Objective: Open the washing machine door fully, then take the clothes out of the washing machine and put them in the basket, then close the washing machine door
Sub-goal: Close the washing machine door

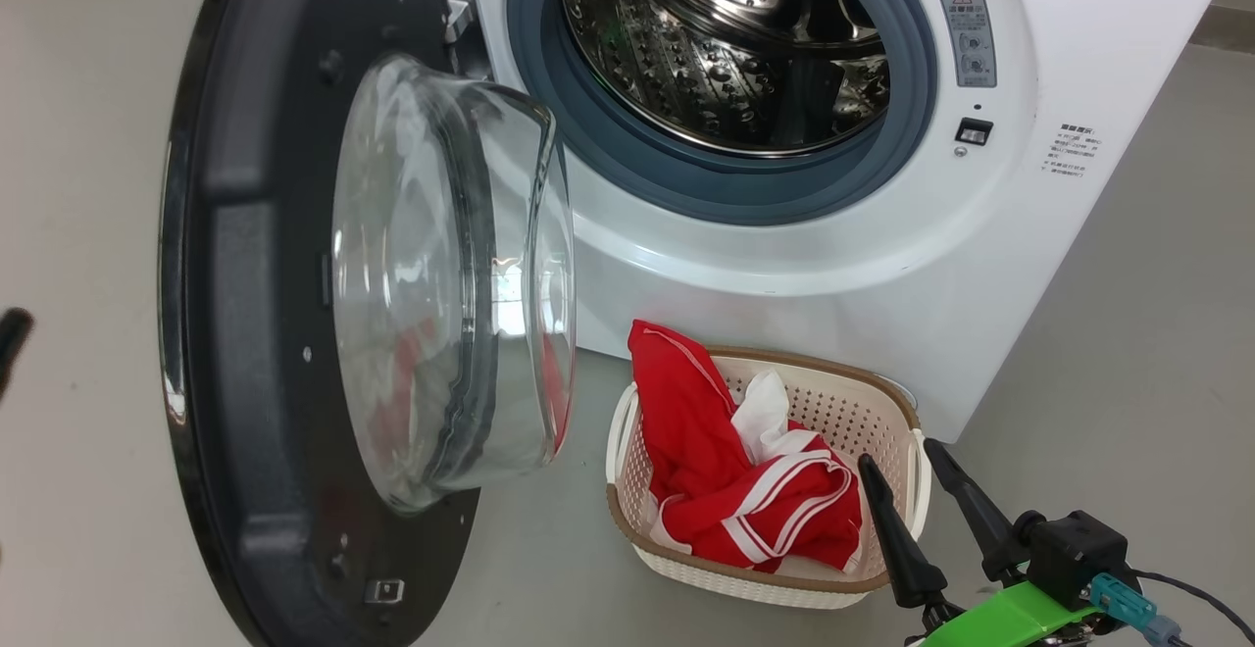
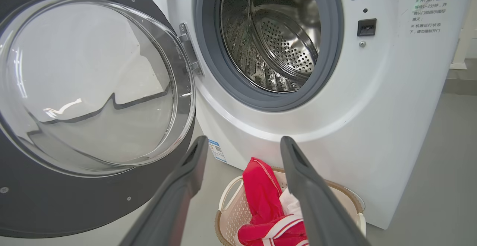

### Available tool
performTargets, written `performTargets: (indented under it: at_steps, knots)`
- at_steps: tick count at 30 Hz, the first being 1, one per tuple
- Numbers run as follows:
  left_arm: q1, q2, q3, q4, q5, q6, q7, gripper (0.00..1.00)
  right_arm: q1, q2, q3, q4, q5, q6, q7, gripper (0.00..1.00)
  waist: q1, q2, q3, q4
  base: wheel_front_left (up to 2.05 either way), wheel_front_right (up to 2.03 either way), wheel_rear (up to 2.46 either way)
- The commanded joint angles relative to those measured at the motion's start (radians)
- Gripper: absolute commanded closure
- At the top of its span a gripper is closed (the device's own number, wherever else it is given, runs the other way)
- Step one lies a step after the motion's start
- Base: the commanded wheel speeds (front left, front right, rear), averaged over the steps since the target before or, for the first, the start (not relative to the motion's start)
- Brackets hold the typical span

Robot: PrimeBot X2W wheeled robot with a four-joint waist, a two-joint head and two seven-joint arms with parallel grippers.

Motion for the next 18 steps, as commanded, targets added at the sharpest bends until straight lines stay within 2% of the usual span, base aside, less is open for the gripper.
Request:
performTargets:
  at_steps: [1,4,8,11,18]
  knots:
    - [-0.045,0.038,0.059,-0.031,-0.024,-0.006,0.068,1.0,-0.023,-0.003,0.025,-0.026,-0.011,0.007,-0.006,0.0,0.0,0.0,0.001,-0.003,0.0,0.0,0.0]
    - [-0.032,0.022,0.074,-0.049,-0.024,-0.006,0.205,1.0,-0.024,-0.003,0.025,-0.026,-0.011,0.007,-0.006,0.0,0.0,0.0,0.003,-0.008,0.0,0.0,0.0]
    - [-0.025,-0.012,0.096,-0.078,0.004,-0.006,0.322,1.0,-0.025,-0.003,0.023,-0.027,-0.011,0.007,-0.006,0.0,0.0,0.0,0.007,-0.013,0.0,0.0,0.0]
    - [-0.026,-0.039,0.106,-0.093,0.034,-0.006,0.386,1.0,-0.026,-0.002,0.024,-0.027,-0.012,0.007,-0.006,0.0,0.0,0.0,0.01,-0.017,0.0,0.0,0.0]
    - [-0.037,-0.105,0.126,-0.141,0.099,-0.006,0.462,1.0,-0.03,0.0,0.02,-0.029,-0.013,0.007,-0.006,0.0,0.0,0.0,0.013,-0.03,0.0,0.0,0.0]
